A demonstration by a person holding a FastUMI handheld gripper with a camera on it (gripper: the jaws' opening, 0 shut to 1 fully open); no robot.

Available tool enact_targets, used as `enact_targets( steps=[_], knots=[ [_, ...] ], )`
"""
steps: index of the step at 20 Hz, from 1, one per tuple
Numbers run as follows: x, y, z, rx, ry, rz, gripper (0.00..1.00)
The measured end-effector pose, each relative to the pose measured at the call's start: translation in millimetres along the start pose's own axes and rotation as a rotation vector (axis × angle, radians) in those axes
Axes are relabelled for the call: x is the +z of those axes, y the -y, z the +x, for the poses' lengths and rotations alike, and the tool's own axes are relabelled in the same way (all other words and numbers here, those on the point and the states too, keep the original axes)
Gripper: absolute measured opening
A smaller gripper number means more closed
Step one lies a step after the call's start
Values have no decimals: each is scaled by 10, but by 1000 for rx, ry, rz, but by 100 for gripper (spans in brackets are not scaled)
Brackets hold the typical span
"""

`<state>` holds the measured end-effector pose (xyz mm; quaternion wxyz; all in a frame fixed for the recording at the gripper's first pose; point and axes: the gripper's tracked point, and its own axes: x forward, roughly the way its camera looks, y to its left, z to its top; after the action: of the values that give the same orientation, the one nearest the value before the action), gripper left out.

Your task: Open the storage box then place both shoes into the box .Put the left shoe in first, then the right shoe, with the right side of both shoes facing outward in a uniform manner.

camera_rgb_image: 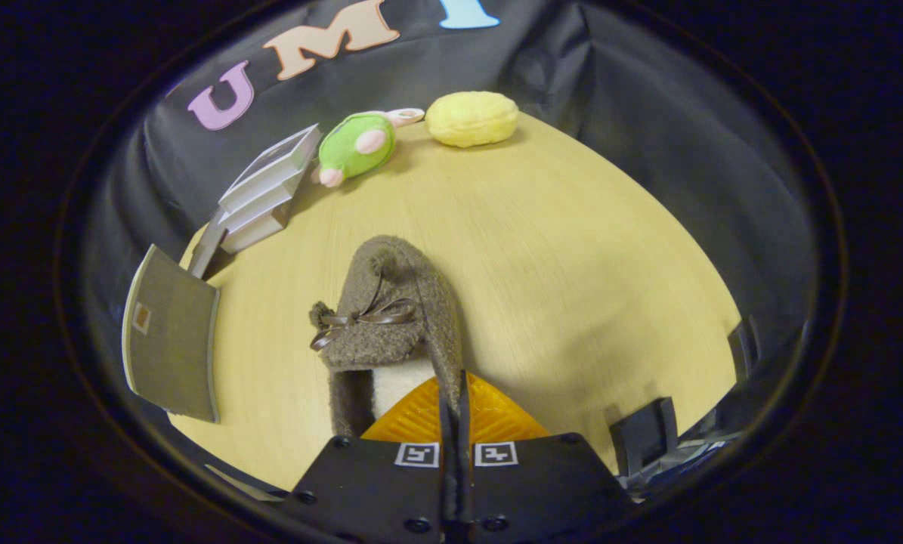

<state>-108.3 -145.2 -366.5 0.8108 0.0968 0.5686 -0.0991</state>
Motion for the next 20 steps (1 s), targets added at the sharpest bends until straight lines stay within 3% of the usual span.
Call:
enact_targets(
  steps=[8,13,20],
  knots=[
    [58,-395,-494,0,33,73,4],
    [69,-870,-719,14,55,64,3],
    [164,-1777,-1079,97,78,57,3]
  ],
)
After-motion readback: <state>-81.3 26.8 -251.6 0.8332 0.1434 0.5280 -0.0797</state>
